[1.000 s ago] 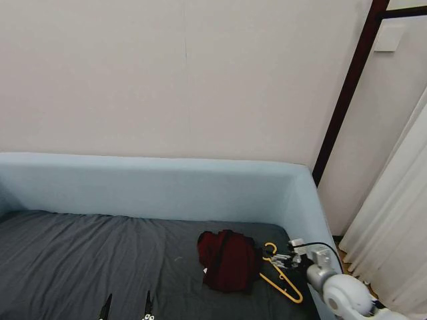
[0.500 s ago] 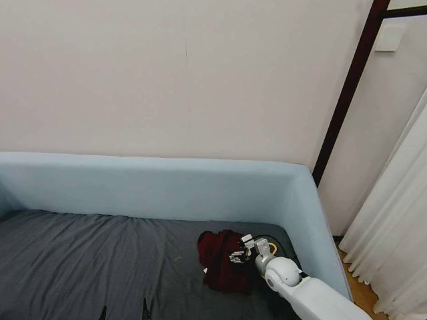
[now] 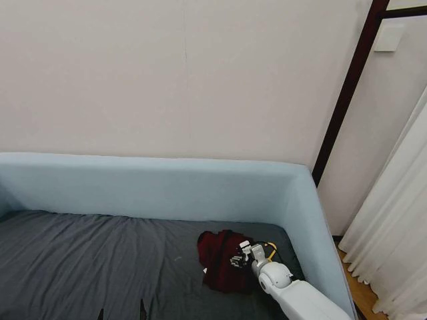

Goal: Pick up the clothes from the sofa and hang them on the clothes hanger.

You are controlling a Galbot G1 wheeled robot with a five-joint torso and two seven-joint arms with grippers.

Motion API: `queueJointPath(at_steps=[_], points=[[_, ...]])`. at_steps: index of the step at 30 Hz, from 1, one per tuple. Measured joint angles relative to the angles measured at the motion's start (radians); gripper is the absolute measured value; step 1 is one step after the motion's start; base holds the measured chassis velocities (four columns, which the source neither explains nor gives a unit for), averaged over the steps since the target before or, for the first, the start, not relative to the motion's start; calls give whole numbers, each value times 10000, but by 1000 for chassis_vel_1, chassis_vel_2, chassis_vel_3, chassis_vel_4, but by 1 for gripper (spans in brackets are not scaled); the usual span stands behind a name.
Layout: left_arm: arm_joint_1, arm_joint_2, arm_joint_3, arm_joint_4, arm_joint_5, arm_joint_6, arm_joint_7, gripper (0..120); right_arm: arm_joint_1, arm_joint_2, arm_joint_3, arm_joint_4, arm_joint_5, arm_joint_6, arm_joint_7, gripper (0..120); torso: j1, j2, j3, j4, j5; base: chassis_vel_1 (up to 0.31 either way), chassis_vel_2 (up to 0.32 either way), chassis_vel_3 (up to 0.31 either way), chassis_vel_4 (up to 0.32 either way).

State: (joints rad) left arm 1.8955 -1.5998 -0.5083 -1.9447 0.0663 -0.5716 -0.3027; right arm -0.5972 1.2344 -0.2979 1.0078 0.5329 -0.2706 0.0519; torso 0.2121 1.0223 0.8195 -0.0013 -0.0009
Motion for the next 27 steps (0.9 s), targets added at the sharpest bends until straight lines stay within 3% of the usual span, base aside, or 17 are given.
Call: queueJointPath(at_steps=[7, 15, 20, 27], points=[[-81, 79, -188, -41, -243, 9, -8, 100, -78, 27, 163, -108, -334, 233, -10, 34, 0, 0, 0, 0, 1, 0, 0, 0, 0], [-144, 63, 15, 157, -156, 6, -27, 100, -336, -527, 41, 908, -670, 356, 85, 4, -1, 0, 1, 1, 2, 0, 0, 0, 0], [-284, 140, 30, 284, -127, 26, -101, 100, -534, -1029, -26, 1917, -1518, 862, 223, 0, -1, 0, 0, -1, 1, 0, 0, 0, 0], [-377, 305, 32, 291, -240, 61, -100, 100, -560, -1708, -127, 3247, -620, 715, 422, 0, -2, 0, 0, -3, 2, 0, 0, 0, 0]])
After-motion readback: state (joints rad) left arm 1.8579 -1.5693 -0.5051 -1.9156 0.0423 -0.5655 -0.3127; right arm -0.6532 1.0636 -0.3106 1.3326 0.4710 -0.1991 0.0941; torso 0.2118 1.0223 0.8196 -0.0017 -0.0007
